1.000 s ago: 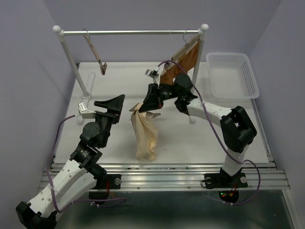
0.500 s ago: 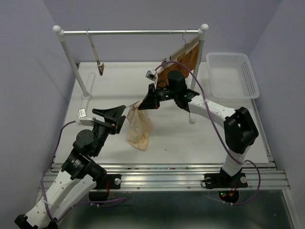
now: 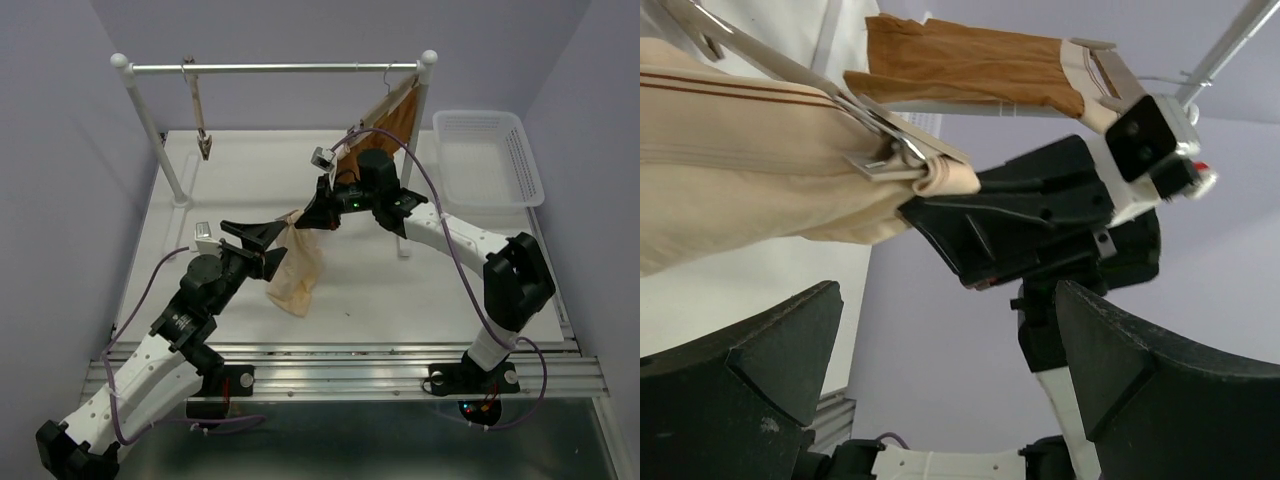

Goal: Remove the underwear clipped to the hanger

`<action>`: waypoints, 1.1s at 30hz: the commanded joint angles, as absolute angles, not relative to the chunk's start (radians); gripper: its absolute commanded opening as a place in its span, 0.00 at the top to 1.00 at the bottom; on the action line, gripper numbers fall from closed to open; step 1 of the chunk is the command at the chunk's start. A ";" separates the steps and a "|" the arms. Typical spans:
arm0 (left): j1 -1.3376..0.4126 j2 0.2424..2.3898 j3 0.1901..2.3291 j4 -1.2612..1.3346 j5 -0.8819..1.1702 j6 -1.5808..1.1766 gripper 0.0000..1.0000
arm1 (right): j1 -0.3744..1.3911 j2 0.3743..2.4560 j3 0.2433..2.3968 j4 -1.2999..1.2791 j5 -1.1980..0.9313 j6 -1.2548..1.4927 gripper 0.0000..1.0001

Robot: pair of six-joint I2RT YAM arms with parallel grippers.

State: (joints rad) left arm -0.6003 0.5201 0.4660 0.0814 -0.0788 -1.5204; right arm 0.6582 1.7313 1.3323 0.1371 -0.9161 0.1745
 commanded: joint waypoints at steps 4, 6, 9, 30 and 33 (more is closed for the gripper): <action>-0.594 0.552 0.445 0.178 -0.129 -1.615 0.01 | 0.672 1.657 1.315 0.164 -0.926 0.117 0.99; -0.594 0.554 0.437 0.192 -0.136 -1.629 0.01 | 0.672 1.654 1.312 0.153 -0.916 0.095 0.99; -0.594 0.548 0.420 0.213 -0.153 -1.644 0.01 | 0.681 1.649 1.304 0.135 -0.893 0.075 0.99; -0.583 0.615 0.382 0.284 -0.201 -1.690 0.01 | 0.699 1.646 1.284 0.126 -0.890 0.023 0.99; -0.580 0.630 0.376 0.302 -0.206 -1.693 0.01 | 0.699 1.643 1.290 0.111 -0.900 0.014 0.99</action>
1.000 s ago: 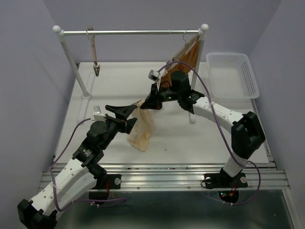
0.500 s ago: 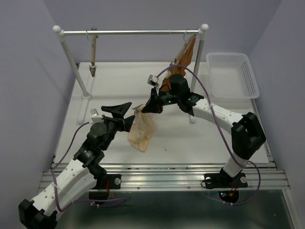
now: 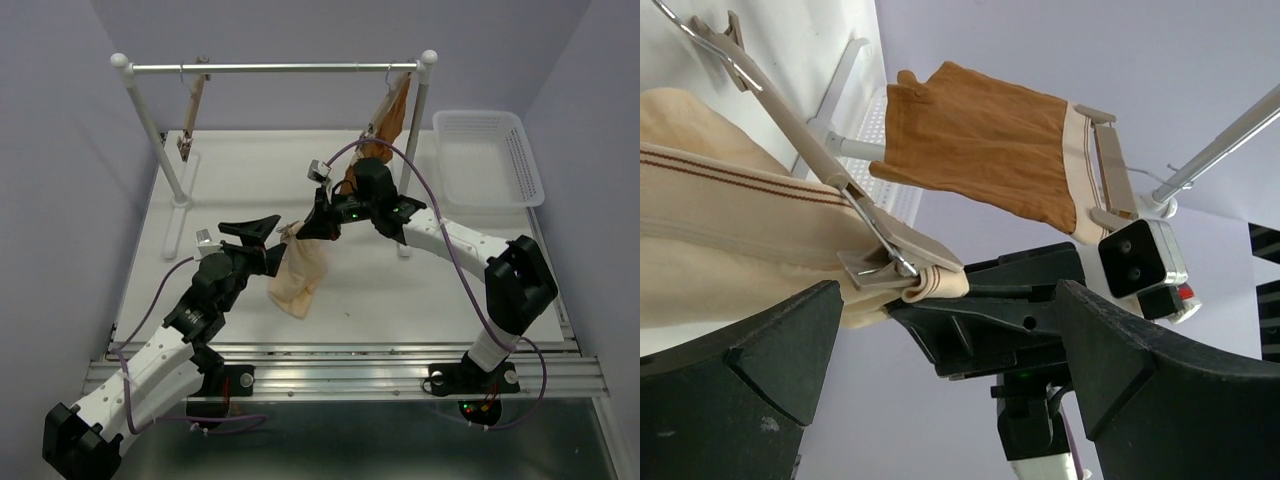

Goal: Remove the underwear clipped to the hanger

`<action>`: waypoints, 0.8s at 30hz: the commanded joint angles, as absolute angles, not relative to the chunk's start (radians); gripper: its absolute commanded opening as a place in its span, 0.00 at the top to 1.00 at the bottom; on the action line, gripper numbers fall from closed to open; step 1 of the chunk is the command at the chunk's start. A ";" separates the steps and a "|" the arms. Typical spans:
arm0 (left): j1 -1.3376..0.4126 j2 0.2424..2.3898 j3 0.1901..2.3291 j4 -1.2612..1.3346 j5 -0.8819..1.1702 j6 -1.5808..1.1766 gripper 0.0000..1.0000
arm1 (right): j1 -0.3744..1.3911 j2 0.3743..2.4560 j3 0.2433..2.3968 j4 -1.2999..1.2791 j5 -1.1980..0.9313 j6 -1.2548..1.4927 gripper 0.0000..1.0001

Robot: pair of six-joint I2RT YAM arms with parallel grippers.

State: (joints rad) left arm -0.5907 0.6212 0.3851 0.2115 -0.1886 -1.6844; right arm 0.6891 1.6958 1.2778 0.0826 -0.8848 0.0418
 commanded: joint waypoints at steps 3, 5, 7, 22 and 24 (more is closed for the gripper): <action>-0.574 0.644 0.353 0.342 -0.203 -1.709 0.01 | 0.699 1.643 1.295 0.100 -0.905 0.014 0.99; -0.568 0.650 0.338 0.367 -0.189 -1.718 0.01 | 0.699 1.646 1.295 0.094 -0.905 0.014 0.99; -0.563 0.661 0.336 0.382 -0.186 -1.720 0.01 | 0.699 1.646 1.296 0.087 -0.907 -0.023 0.99; -0.523 0.718 0.368 0.391 -0.117 -1.686 0.09 | 0.718 1.666 1.312 0.043 -0.859 -0.074 0.99; -0.525 0.730 0.365 0.396 -0.104 -1.686 0.09 | 0.718 1.666 1.315 0.044 -0.851 -0.074 0.99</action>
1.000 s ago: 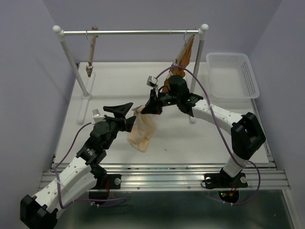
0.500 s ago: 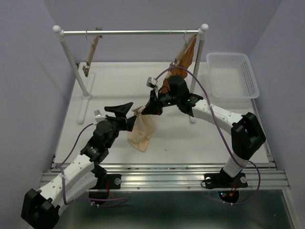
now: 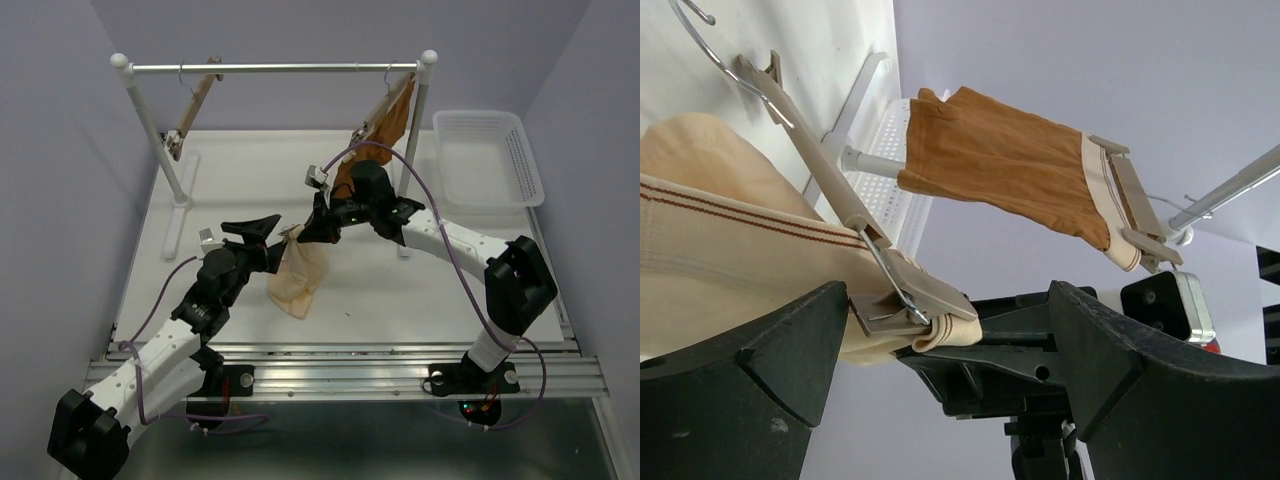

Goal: Remove the underwear clipped to the hanger

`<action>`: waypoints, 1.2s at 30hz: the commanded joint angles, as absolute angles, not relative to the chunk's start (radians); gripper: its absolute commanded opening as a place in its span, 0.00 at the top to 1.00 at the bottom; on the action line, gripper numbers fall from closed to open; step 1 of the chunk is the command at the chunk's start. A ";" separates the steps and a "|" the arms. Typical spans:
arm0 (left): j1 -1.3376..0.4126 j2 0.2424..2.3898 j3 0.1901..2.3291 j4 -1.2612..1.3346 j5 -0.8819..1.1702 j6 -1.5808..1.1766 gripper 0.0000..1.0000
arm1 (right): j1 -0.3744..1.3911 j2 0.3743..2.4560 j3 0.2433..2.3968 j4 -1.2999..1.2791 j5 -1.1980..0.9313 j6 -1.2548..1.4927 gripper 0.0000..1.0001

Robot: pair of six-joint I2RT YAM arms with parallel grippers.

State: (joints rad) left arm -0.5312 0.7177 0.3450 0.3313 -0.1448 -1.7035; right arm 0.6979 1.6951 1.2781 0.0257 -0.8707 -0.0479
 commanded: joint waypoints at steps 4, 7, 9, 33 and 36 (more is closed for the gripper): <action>-0.523 0.752 0.337 0.449 -0.077 -1.713 0.10 | 0.718 1.666 1.302 0.046 -0.879 -0.078 0.99; -0.522 0.764 0.345 0.456 -0.064 -1.712 0.12 | 0.727 1.675 1.302 0.031 -0.896 -0.103 0.99; -0.517 0.764 0.348 0.456 -0.060 -1.712 0.15 | 0.727 1.678 1.301 0.005 -0.902 -0.127 0.99; -0.457 0.821 0.425 0.336 0.086 -1.617 0.63 | 0.765 1.683 1.299 -0.140 -0.818 -0.299 0.99; -0.454 0.837 0.433 0.328 0.100 -1.615 0.88 | 0.765 1.684 1.298 -0.144 -0.804 -0.302 0.99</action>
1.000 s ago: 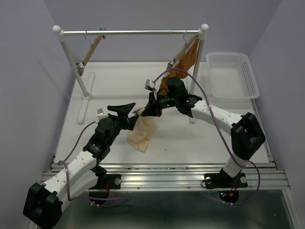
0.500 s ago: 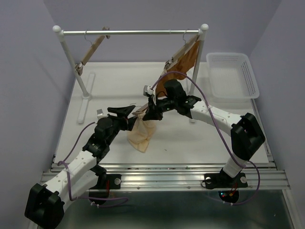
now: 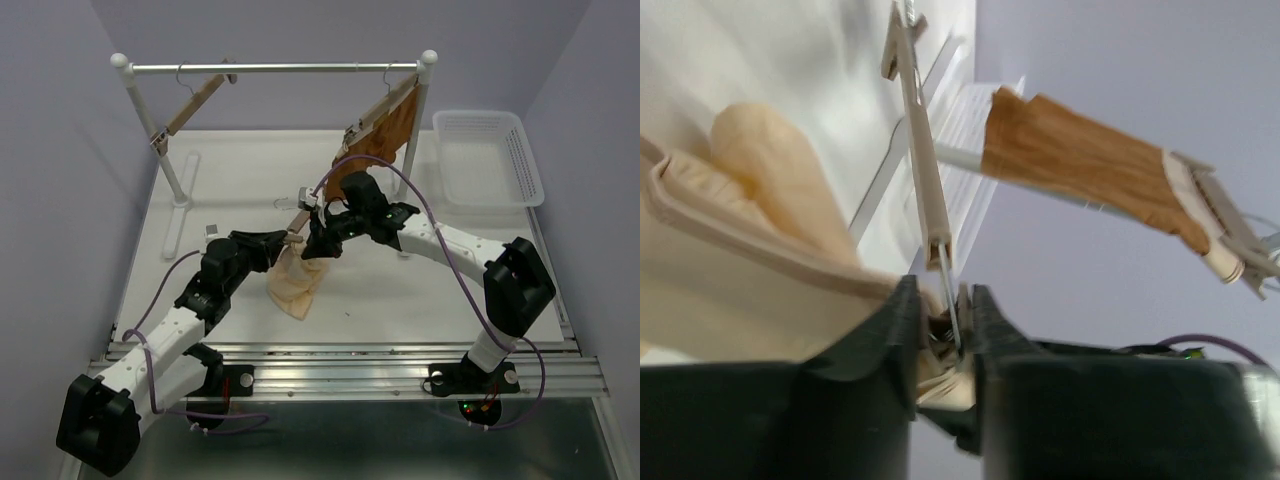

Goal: Remove the underwear clipped to the hanger

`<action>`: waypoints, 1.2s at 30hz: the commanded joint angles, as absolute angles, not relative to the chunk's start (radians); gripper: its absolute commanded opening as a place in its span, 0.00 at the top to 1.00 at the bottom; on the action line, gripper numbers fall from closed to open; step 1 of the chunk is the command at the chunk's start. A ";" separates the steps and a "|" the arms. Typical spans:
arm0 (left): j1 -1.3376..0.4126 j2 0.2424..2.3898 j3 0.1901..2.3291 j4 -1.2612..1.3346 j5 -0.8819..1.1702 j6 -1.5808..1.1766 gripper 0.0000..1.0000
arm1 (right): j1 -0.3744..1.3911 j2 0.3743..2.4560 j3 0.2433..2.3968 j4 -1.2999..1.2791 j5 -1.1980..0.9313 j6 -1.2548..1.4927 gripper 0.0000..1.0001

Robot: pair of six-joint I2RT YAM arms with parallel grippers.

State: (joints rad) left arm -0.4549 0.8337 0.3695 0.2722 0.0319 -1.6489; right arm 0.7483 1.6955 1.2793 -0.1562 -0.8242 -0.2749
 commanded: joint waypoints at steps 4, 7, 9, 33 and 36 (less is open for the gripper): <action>-0.449 0.853 0.449 0.299 0.106 -1.606 1.00 | 0.765 1.683 1.293 -0.158 -0.798 -0.319 0.99; -0.451 0.867 0.465 0.299 0.097 -1.582 1.00 | 0.765 1.683 1.290 -0.172 -0.793 -0.331 0.99; -0.451 0.882 0.495 0.272 0.086 -1.534 1.00 | 0.765 1.680 1.287 -0.173 -0.790 -0.334 0.99; -0.374 0.868 0.517 0.136 0.027 -1.284 1.00 | 0.765 1.479 1.299 -0.179 -0.539 -0.192 0.99; -0.370 0.877 0.511 0.147 0.060 -1.266 1.00 | 0.765 1.439 1.330 -0.179 -0.460 -0.193 0.99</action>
State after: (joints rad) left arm -0.3775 0.8799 0.4919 0.1101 0.0109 -1.3365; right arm 0.7547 1.5234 1.2617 -0.2092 -0.5526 -0.2008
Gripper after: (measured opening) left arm 0.361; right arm 0.048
